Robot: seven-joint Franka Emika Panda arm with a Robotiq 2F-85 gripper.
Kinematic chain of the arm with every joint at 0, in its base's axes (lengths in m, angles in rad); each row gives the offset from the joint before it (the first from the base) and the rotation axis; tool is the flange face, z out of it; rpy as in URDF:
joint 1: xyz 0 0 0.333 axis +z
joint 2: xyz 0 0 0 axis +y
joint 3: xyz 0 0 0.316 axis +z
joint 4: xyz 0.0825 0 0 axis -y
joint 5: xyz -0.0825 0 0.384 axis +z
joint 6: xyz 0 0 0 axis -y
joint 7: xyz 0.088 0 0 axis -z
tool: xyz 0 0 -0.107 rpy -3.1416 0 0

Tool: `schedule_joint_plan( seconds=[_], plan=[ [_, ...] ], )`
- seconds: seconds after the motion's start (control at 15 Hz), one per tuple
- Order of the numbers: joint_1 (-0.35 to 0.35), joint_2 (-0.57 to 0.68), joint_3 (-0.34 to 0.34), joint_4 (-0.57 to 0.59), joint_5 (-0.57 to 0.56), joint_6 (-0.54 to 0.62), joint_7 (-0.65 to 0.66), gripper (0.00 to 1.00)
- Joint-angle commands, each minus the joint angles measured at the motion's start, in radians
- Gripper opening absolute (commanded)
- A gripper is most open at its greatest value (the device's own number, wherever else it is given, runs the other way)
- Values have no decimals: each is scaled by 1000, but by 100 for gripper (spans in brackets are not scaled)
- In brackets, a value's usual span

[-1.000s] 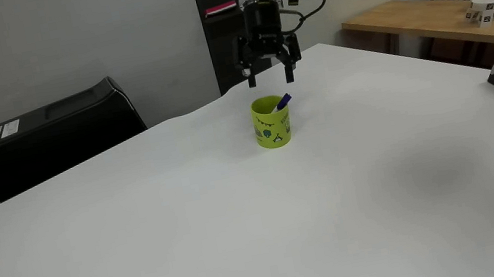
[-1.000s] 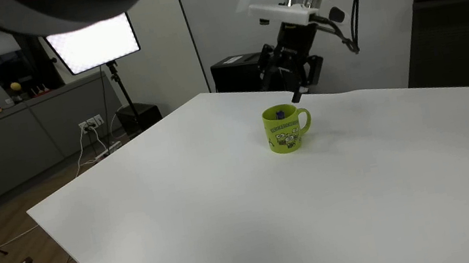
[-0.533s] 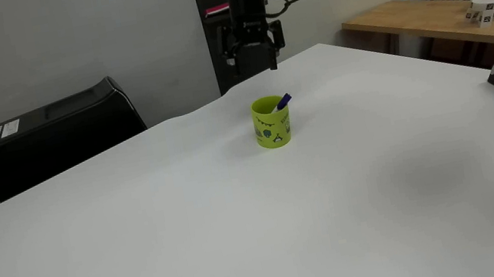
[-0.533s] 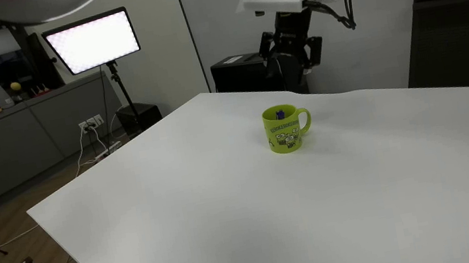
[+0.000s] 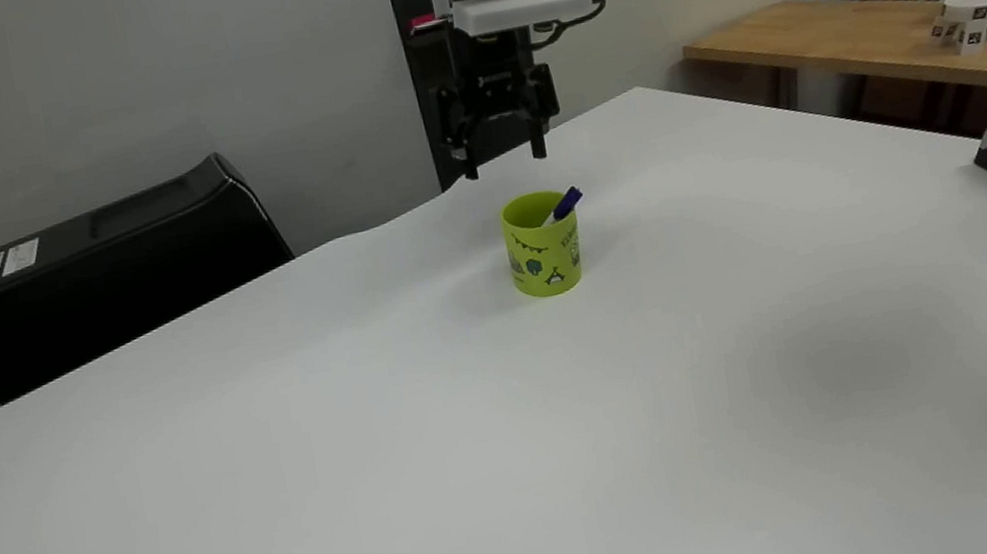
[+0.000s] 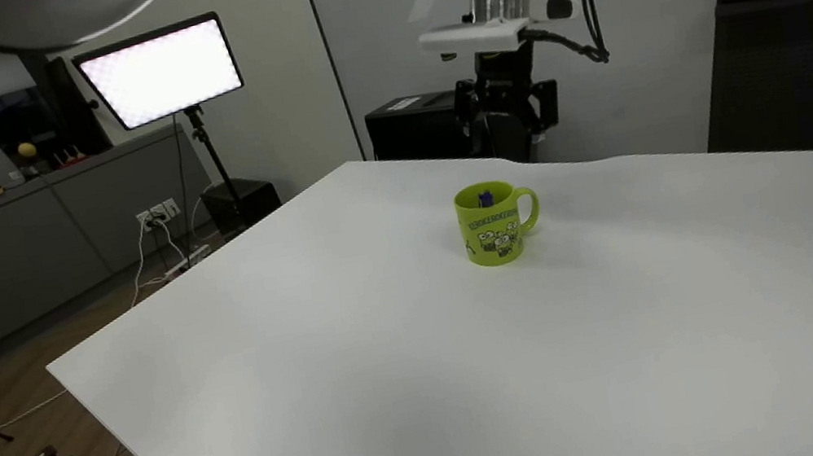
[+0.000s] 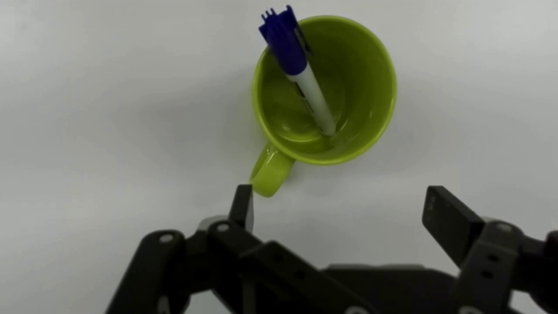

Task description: Put the marker in the cup

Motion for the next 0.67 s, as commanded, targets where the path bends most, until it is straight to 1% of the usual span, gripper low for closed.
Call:
schedule_joint_plan(
  seconds=[0.0, 0.13, 0.2, 0.6],
  plan=[
    [4, -73, 3, -133, 4, 89, -32, 100],
    [6, -106, 12, -210, 10, 143, -57, 100],
    [2, -28, 7, -86, 5, 100, -37, 100],
    [3, -28, 7, -98, 4, 109, -39, 100]
  ],
)
